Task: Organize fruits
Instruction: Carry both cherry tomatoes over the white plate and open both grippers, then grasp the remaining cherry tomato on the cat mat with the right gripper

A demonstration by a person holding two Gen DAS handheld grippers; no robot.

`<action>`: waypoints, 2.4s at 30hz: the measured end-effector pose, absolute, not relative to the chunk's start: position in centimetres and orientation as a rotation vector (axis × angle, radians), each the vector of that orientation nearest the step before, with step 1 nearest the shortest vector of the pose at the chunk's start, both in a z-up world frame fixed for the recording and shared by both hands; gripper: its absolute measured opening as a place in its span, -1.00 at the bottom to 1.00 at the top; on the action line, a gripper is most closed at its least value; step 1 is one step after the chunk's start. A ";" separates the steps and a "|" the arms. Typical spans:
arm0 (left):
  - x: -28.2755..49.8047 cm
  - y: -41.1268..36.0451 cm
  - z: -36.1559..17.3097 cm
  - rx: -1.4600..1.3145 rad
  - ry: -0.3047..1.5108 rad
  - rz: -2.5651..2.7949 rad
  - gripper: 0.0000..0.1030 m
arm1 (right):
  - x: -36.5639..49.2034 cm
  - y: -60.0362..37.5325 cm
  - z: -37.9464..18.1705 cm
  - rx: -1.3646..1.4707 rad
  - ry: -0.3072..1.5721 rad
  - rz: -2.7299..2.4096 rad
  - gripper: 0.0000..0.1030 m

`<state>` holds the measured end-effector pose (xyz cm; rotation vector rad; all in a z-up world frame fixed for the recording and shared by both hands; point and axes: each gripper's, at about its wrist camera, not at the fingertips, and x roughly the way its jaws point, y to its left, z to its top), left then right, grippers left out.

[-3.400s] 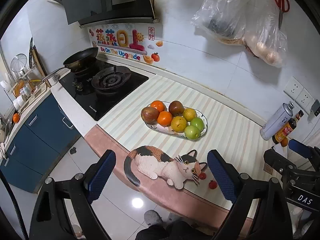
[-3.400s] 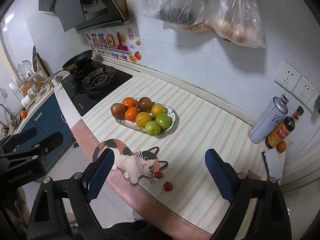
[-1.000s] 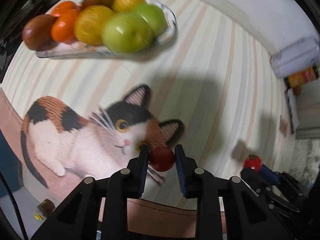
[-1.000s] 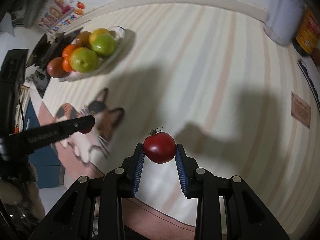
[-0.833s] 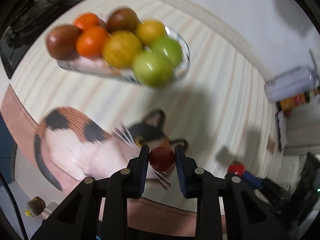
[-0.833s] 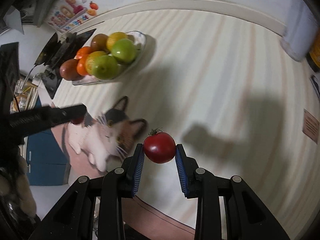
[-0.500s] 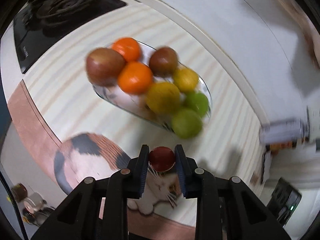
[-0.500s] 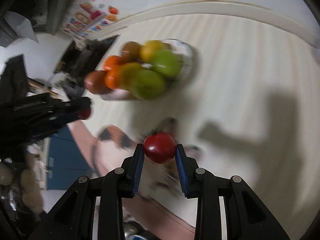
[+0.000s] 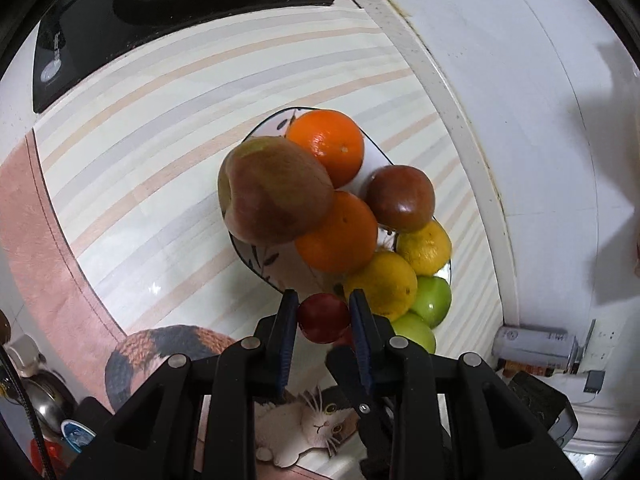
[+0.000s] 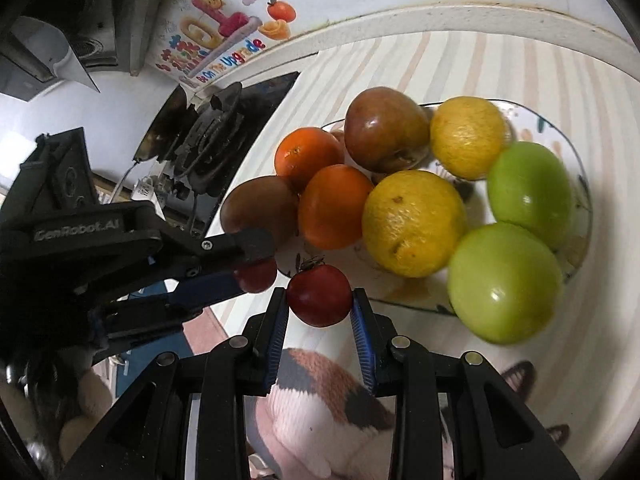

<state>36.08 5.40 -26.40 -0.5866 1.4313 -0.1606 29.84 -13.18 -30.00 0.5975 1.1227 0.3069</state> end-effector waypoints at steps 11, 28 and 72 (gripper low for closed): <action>36.9 5.3 -28.1 -0.596 1.435 -0.130 -0.53 | 31.4 -12.1 -31.3 0.561 1.156 0.270 -0.33; 35.9 5.0 -27.9 -0.504 1.440 -0.100 -0.30 | 30.8 -12.4 -30.7 0.598 1.149 0.223 0.20; 20.5 14.9 -30.0 -0.210 1.353 0.187 0.76 | 18.5 -5.0 -31.9 0.001 1.303 0.482 -0.04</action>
